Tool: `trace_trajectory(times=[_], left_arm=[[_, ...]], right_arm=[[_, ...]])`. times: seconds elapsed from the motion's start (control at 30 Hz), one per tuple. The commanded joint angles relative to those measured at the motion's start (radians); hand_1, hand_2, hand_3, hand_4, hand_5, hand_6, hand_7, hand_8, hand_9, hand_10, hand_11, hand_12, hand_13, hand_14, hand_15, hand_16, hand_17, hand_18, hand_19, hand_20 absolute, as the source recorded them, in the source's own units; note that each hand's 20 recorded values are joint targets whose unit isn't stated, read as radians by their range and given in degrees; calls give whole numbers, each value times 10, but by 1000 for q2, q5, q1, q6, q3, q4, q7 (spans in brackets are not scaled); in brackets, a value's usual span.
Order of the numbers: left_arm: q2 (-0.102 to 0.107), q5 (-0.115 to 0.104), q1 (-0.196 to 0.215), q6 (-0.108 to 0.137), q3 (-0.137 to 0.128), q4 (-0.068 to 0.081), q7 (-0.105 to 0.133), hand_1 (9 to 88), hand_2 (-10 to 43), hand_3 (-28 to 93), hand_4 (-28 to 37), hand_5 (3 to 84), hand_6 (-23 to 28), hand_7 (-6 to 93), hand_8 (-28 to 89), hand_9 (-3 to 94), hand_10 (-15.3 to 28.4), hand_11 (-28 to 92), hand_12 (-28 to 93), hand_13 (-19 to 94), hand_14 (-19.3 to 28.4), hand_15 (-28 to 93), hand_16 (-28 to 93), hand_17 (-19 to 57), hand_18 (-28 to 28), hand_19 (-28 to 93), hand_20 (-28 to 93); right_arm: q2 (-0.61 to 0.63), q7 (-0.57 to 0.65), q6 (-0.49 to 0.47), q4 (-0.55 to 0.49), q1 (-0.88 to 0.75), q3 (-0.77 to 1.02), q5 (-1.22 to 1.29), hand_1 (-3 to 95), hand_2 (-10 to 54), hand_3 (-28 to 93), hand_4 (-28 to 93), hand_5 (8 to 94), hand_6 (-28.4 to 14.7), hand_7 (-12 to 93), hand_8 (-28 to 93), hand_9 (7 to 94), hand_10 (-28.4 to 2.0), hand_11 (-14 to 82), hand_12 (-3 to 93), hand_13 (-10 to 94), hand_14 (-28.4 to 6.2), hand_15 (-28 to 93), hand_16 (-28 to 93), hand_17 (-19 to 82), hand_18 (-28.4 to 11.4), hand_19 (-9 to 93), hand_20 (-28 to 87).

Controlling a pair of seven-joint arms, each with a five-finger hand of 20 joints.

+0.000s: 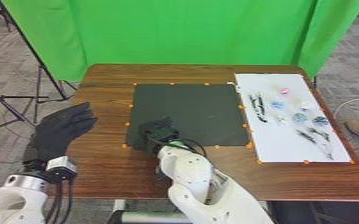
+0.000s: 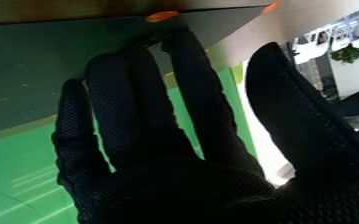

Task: Arrange flowers

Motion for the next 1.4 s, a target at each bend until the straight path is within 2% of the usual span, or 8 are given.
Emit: trace_trajectory(times=[0.03, 0.47, 0.5, 0.57, 0.73, 0.93, 1.07, 1.4], left_arm=[[-5, -5, 63, 28, -35, -28, 19, 271, 44, 823, -137, 452, 133, 123, -81, 369, 216, 327, 85, 256, 274, 544, -112, -96, 214, 571, 118], [-10, -13, 133, 57, -66, -57, 44, 271, 45, 822, -139, 452, 133, 123, -81, 369, 216, 327, 86, 256, 274, 544, -111, -96, 214, 571, 118], [-15, -7, 120, 48, -60, -53, 28, 270, 45, 823, -139, 452, 133, 123, -81, 369, 216, 327, 86, 257, 274, 544, -112, -96, 214, 570, 117], [-11, -13, 137, 58, -63, -58, 45, 270, 45, 824, -138, 452, 133, 123, -81, 369, 216, 327, 86, 257, 273, 544, -112, -96, 214, 571, 117], [-7, -14, 123, 58, -50, -54, 48, 270, 45, 824, -136, 452, 133, 123, -81, 369, 216, 328, 86, 257, 274, 544, -112, -96, 213, 570, 117], [-7, -14, 103, 54, -30, -45, 49, 271, 46, 823, -135, 452, 134, 123, -81, 369, 216, 328, 86, 259, 273, 545, -112, -96, 214, 570, 118], [-5, -16, 94, 51, -16, -40, 53, 271, 46, 822, -135, 453, 134, 122, -81, 369, 216, 328, 86, 259, 274, 545, -112, -96, 213, 570, 118], [-5, -17, 100, 50, -22, -41, 58, 270, 45, 823, -135, 453, 134, 123, -81, 370, 216, 328, 86, 259, 276, 548, -113, -96, 213, 571, 118]], right_arm=[[42, 8, -29, -27, 8, -36, 26, 199, 91, 885, -193, 617, -71, 147, -117, 437, -283, 543, 249, 354, -275, 810, 158, 39, -284, 646, 411], [114, -6, 9, -72, 15, -51, 35, 192, 87, 877, -191, 641, -89, 150, -110, 454, -284, 542, 248, 371, -276, 812, 162, 44, -284, 645, 424], [109, -10, 5, -81, 1, -34, 24, 187, 87, 872, -192, 631, -85, 154, -110, 451, -284, 540, 250, 365, -278, 812, 163, 44, -284, 644, 425], [117, -15, 21, -86, 25, -51, 38, 181, 84, 864, -192, 607, -81, 159, -110, 438, -284, 535, 253, 352, -282, 810, 165, 41, -284, 641, 429], [112, -22, 33, -95, 39, -53, 28, 167, 73, 854, -193, 557, -73, 149, -110, 403, -284, 473, 251, 306, -284, 792, 161, 31, -284, 621, 446], [107, -23, 29, -69, 47, -57, -15, 146, 81, 836, -191, 529, -66, 140, -108, 402, -284, 309, 227, 242, -284, 737, 143, 21, -284, 586, 479], [96, -32, -4, -41, 38, -44, -66, 138, 88, 832, -192, 518, -68, 134, -109, 386, -284, 285, 228, 218, -284, 728, 141, 15, -284, 579, 489], [111, -43, -27, -21, 30, -50, -103, 130, 100, 828, -195, 567, -74, 109, -107, 365, -284, 277, 245, 166, -284, 739, 150, -1, -284, 594, 484]])
